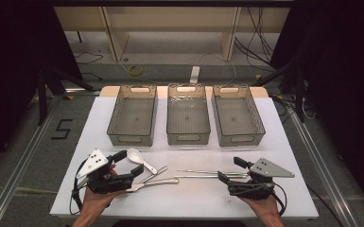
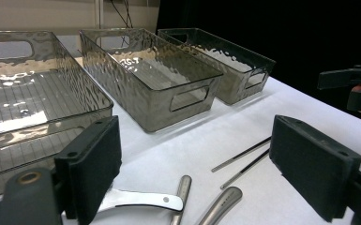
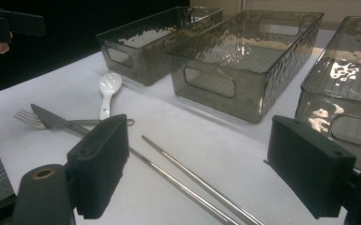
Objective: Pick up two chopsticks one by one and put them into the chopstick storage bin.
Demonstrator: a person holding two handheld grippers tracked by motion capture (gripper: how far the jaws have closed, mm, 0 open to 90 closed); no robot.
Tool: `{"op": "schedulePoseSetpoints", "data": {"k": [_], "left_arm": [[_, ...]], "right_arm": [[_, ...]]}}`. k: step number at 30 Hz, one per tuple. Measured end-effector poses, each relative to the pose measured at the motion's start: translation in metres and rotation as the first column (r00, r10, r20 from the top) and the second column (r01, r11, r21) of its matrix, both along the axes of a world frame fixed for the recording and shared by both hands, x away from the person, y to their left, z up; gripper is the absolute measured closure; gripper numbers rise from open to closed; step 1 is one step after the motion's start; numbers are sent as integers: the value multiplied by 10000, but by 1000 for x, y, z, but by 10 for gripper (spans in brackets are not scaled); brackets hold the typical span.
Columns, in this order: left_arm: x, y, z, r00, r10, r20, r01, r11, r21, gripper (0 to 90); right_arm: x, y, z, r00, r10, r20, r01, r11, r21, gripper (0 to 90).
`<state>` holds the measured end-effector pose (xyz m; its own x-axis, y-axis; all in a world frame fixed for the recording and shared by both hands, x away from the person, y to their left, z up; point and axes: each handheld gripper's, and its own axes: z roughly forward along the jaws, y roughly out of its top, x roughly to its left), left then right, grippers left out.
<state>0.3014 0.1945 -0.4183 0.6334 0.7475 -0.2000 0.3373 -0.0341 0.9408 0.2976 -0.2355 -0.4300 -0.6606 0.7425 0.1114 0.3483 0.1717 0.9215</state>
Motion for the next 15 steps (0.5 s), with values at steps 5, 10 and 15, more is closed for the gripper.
{"op": "schedulePoseSetpoints", "data": {"k": [5,10,15], "left_arm": [[0,0,0,10000,35,-13,-35,10000,-34,165],[1,0,0,10000,54,-28,-55,10000,-48,166],[1,0,0,10000,58,-47,-59,10000,-46,165]], "right_arm": [[4,-1,5,9997,139,-178,-146,9992,-366,230],[13,1,12,9958,645,-648,-714,9913,-1109,244],[27,1,23,9856,1119,-1269,-1357,9709,-1972,263]]}}
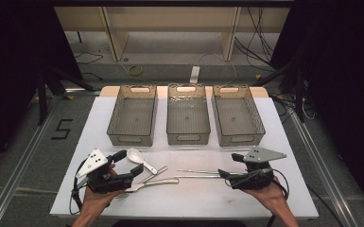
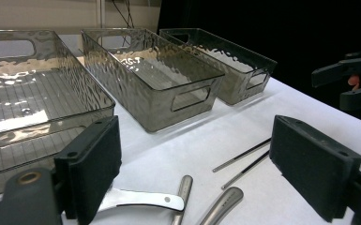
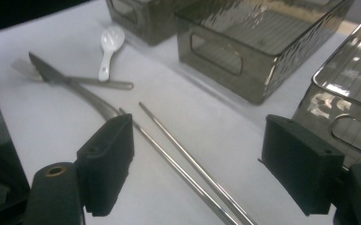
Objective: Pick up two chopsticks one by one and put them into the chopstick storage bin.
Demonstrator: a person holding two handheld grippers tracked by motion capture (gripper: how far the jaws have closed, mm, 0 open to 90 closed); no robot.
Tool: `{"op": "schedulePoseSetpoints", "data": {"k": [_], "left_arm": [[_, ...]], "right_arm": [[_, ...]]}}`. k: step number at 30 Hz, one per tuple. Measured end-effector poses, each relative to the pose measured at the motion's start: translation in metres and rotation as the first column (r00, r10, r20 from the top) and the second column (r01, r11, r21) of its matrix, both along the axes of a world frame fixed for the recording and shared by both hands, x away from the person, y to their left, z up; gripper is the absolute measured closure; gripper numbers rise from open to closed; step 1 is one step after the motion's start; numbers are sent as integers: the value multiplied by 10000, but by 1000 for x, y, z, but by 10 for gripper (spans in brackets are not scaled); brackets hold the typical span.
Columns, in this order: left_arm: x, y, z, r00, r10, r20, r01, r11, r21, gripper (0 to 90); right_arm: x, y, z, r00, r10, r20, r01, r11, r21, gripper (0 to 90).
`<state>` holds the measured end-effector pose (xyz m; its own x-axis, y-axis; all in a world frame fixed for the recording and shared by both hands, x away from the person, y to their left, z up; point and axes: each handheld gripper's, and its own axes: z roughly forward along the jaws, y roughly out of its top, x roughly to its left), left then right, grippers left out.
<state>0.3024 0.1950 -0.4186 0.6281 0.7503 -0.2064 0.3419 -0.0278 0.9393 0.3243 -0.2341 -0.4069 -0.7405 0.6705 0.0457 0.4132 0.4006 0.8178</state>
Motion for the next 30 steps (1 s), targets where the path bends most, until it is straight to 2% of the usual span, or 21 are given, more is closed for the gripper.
{"op": "schedulePoseSetpoints", "data": {"k": [4,8,10,14,16,18,24,29,30], "left_arm": [[0,0,0,10000,-6,-18,6,10000,3,165],[0,1,0,10000,-1,-9,1,10000,-12,165],[1,0,0,10000,-5,-11,5,10000,13,164],[1,0,0,10000,2,2,-2,10000,28,165],[1,1,0,10000,3,8,-3,10000,21,164],[1,1,0,10000,6,1,-6,10000,20,164],[1,1,0,10000,-11,-8,11,10000,54,164],[1,1,0,10000,-7,-20,7,10000,64,165],[1,1,0,10000,-6,-22,6,10000,62,164]], "right_arm": [[11,4,6,9980,424,-463,-470,9936,-1028,270],[21,8,7,9939,624,-911,-793,9775,-1955,275],[25,10,6,9906,698,-1180,-961,9674,-2342,278],[33,14,1,9835,828,-1611,-1257,9524,-2777,335],[36,17,-4,9770,900,-1932,-1483,9382,-3127,359],[38,20,-9,9687,1026,-2262,-1790,9197,-3495,396],[45,29,-25,9526,1168,-2810,-2360,8667,-4395,494],[51,35,-34,9429,1166,-3120,-2634,8345,-4840,566],[52,36,-35,9394,1142,-3232,-2685,8313,-4866,579]]}}
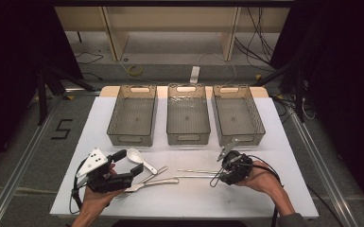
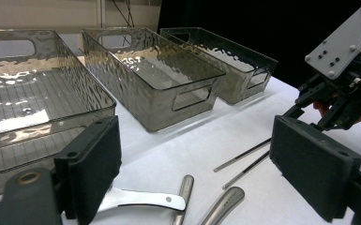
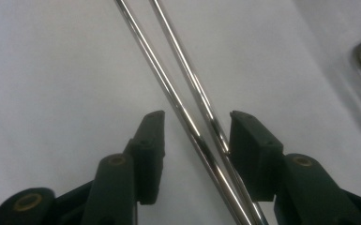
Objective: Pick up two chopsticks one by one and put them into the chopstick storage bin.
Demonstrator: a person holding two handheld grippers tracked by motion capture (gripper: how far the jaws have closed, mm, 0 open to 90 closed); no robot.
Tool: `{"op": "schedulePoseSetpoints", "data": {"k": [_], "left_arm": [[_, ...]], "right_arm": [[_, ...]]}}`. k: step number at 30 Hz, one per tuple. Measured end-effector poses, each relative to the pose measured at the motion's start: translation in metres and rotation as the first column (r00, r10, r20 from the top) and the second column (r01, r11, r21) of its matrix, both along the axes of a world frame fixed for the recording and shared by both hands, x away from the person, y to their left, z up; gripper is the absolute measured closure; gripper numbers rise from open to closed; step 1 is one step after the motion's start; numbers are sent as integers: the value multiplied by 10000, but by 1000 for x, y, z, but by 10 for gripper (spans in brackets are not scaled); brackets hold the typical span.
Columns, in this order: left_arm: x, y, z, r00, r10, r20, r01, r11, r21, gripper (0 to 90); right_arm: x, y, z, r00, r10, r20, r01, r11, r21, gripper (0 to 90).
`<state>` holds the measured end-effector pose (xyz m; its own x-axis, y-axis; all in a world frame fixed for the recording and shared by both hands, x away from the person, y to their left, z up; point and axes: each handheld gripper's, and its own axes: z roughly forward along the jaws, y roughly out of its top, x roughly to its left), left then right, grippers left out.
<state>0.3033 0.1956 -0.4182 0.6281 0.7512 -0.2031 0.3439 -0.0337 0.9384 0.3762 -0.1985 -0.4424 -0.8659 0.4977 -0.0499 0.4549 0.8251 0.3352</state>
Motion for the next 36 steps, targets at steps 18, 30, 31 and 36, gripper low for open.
{"op": "schedulePoseSetpoints", "data": {"k": [18,30,31,36], "left_arm": [[0,-1,0,10000,-7,-39,7,10000,32,164],[0,0,0,10000,-33,-43,34,10000,76,164],[0,0,0,10000,-33,-42,33,10000,77,164],[0,0,-1,10000,-40,-53,40,10000,87,164]], "right_arm": [[7,8,-13,9976,465,-506,-514,9938,-990,712],[8,17,-12,9936,677,-901,-815,9839,-1593,777],[7,18,-12,9937,671,-896,-808,9839,-1595,786],[4,20,-12,9905,979,-961,-1137,9779,-1756,815]]}}
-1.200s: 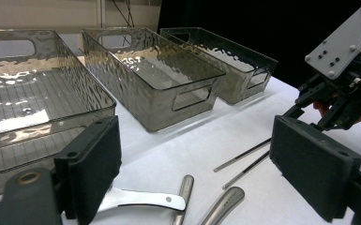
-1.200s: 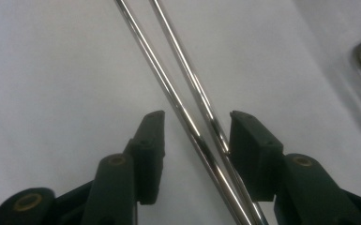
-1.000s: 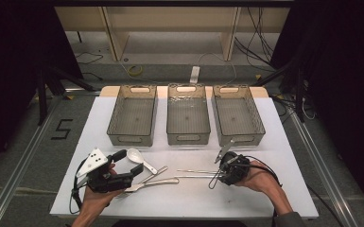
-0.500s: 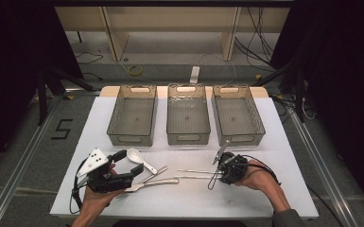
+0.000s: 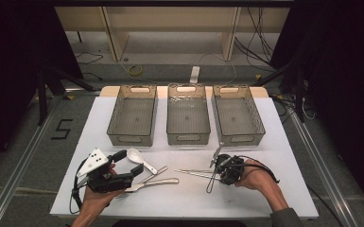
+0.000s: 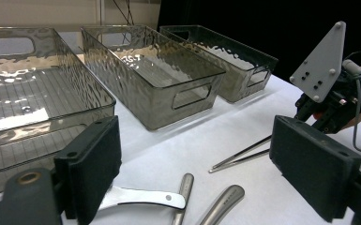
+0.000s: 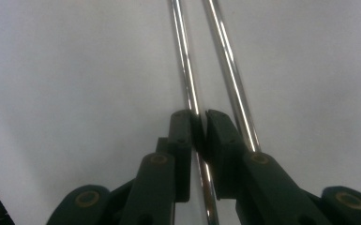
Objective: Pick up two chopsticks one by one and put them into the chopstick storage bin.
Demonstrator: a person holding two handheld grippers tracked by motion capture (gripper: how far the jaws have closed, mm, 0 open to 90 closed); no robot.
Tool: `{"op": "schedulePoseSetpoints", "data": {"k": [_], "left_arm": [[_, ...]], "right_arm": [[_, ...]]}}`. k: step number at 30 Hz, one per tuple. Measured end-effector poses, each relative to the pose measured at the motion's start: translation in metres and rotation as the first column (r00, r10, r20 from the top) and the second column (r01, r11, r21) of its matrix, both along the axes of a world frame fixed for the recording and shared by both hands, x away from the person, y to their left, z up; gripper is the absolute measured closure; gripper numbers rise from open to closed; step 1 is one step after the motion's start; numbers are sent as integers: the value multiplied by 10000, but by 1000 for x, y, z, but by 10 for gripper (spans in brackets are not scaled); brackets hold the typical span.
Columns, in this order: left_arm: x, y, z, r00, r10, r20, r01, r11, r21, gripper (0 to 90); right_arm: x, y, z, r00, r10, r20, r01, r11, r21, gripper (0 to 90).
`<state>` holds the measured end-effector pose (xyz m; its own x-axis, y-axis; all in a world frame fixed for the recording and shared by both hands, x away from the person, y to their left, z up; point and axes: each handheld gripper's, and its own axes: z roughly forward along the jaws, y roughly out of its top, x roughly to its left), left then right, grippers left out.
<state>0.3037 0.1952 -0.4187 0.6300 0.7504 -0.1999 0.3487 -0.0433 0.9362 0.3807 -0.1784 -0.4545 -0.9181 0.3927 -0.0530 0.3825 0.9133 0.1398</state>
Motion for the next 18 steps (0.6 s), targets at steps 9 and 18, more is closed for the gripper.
{"op": "schedulePoseSetpoints", "data": {"k": [9,18], "left_arm": [[0,0,0,10000,-10,-7,10,10000,-3,164],[1,-2,0,9998,-169,-77,170,9998,103,165]], "right_arm": [[-2,1,0,9989,468,42,-468,9989,-43,856],[-5,-5,13,9986,488,219,-497,9980,394,859]]}}
